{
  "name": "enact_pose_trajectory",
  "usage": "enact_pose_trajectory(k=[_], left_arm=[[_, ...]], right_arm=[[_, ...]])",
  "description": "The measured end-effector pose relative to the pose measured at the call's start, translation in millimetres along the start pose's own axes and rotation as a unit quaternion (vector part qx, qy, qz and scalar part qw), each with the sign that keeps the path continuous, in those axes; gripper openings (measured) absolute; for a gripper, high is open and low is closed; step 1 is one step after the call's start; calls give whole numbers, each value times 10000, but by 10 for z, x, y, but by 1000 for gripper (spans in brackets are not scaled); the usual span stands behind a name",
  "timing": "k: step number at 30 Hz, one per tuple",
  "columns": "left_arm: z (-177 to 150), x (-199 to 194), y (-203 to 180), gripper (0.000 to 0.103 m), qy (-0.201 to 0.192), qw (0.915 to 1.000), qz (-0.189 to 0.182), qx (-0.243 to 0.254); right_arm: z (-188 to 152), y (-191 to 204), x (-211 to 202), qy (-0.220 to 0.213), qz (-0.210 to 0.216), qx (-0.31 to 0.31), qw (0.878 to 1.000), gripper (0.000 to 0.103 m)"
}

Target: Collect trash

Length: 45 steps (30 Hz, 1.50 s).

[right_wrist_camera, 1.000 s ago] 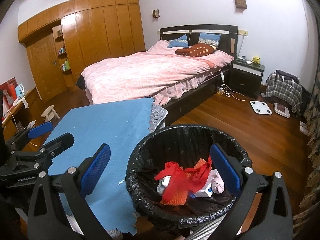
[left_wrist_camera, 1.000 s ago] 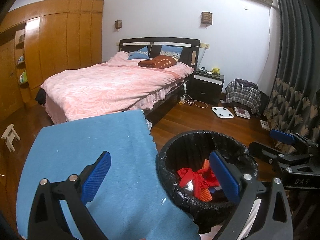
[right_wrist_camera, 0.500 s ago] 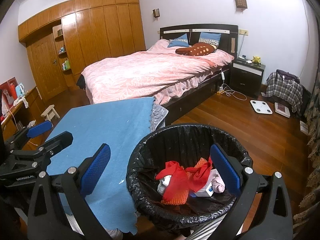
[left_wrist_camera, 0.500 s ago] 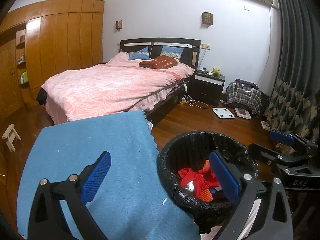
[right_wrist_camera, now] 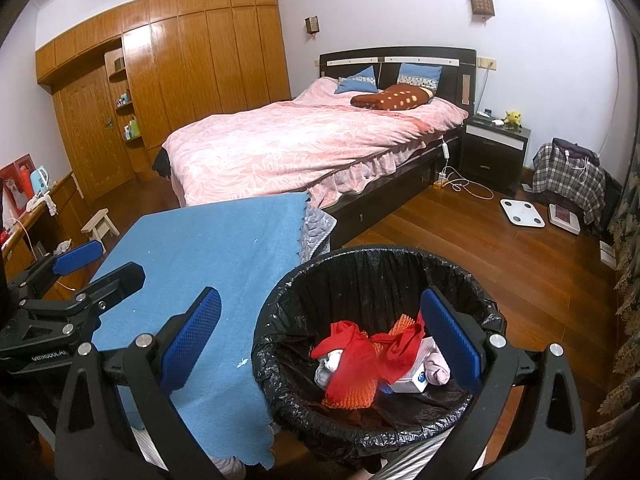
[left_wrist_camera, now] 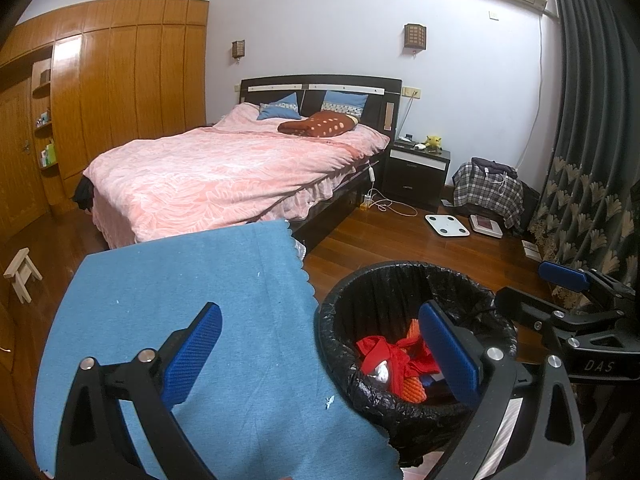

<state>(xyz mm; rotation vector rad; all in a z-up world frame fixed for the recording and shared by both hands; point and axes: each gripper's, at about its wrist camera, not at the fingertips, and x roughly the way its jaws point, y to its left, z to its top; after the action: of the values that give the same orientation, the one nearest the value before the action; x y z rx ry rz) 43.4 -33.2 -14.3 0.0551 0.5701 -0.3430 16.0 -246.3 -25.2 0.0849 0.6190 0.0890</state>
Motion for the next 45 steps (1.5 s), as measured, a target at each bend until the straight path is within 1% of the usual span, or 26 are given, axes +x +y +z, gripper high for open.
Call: enact_pose_trajectory(k=[45], left_arm=[[2,-6,4,97,-2,10000,3,3]], right_arm=[[35,3,-5,10,-4,-4,10000,97]])
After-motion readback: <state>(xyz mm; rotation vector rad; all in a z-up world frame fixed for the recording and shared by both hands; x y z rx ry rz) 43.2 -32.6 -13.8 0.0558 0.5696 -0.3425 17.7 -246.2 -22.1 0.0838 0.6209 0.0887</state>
